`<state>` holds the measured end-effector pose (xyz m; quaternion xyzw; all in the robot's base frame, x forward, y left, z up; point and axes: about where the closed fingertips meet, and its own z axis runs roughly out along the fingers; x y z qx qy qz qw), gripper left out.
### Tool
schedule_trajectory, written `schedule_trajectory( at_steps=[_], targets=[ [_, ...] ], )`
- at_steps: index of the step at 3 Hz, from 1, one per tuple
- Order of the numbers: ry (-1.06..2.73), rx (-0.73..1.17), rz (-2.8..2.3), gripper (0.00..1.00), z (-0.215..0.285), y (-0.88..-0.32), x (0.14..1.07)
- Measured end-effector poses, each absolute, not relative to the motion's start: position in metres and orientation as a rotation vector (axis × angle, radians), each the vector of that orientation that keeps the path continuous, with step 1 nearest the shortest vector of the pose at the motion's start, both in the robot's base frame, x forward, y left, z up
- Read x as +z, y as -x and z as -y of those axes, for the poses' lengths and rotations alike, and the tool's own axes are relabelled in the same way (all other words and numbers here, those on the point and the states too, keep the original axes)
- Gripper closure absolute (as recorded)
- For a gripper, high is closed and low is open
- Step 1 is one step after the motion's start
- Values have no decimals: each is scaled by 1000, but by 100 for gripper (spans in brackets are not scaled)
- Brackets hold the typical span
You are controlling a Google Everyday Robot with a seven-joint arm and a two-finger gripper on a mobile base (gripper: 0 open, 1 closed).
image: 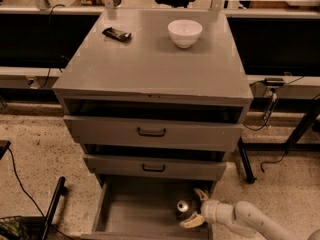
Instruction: Pick redbull can from bottom drawer and place on counter
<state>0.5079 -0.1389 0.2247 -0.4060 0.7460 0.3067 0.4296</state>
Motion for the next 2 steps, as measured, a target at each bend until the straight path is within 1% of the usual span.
schedule_trajectory(
  at_steps=[1,2],
  targets=[
    [997,767,-1871,0,136,-514,211],
    [992,762,-1876,17,134,-518,203]
  ],
)
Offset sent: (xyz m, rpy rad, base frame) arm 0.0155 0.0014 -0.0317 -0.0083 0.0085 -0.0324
